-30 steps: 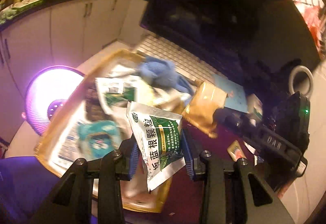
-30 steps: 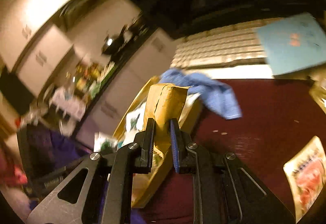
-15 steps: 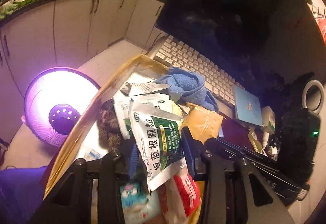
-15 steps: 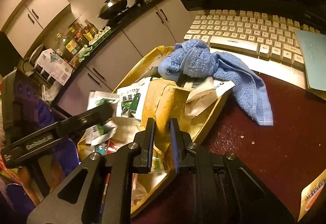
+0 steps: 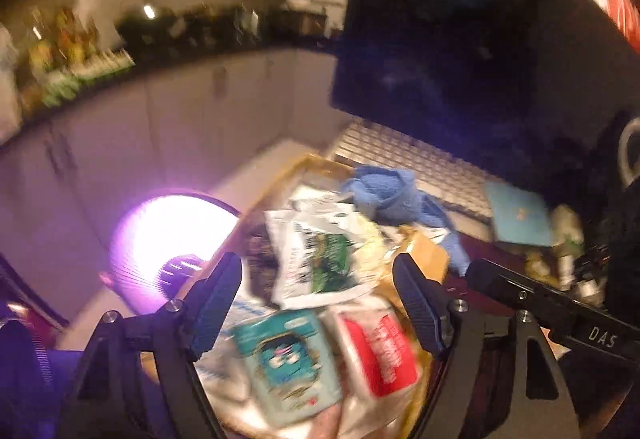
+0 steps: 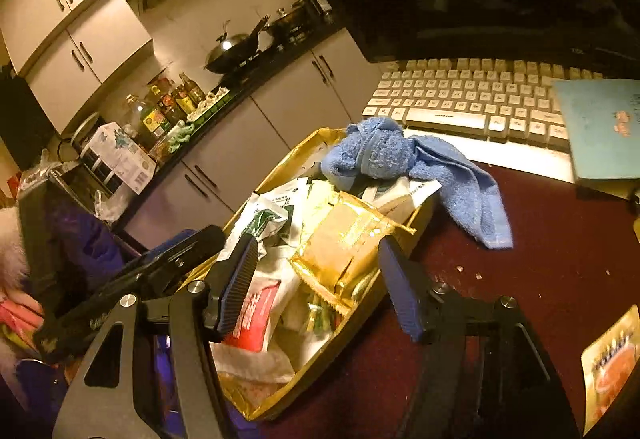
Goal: Organize soft objects
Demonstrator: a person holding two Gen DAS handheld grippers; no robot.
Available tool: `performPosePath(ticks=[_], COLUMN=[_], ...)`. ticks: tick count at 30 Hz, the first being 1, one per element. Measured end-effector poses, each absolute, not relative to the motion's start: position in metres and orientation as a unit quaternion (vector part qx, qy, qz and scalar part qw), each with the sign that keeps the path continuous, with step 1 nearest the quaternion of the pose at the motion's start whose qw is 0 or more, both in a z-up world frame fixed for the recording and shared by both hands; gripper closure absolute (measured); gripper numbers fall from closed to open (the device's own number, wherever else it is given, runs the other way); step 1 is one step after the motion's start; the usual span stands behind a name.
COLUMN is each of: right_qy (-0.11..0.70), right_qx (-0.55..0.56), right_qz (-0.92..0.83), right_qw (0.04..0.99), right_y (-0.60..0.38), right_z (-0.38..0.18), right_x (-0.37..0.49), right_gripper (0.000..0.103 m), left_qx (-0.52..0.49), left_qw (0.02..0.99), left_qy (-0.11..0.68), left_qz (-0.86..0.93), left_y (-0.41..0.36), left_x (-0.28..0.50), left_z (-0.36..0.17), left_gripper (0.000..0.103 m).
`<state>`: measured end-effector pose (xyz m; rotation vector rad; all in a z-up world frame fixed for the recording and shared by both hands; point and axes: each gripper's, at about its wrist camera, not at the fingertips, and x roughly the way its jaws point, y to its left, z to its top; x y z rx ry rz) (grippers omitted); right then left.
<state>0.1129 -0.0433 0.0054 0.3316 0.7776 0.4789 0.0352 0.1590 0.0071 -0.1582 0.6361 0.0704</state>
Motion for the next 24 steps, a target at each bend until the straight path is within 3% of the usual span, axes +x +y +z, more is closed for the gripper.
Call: performPosePath(ticks=[3, 24], right_qy=[0.379, 0.373], right_qx=[0.122, 0.084], right_qz=[0.236, 0.217], right_qw=[0.887, 0.898], right_y=[-0.030, -0.027], right_z=[0.001, 0.006], right_x=[0.101, 0.062], right_gripper=[0.040, 0.040], left_qx=[-0.036, 0.003], left_qw=[0.951, 0.931], left_qy=[0.298, 0.342], left_qz=[0.070, 0.128], left_y=[0.150, 0.131], left_x=[0.020, -0.004], left_z=[0.006, 0.003], left_gripper=[0.025, 0.025])
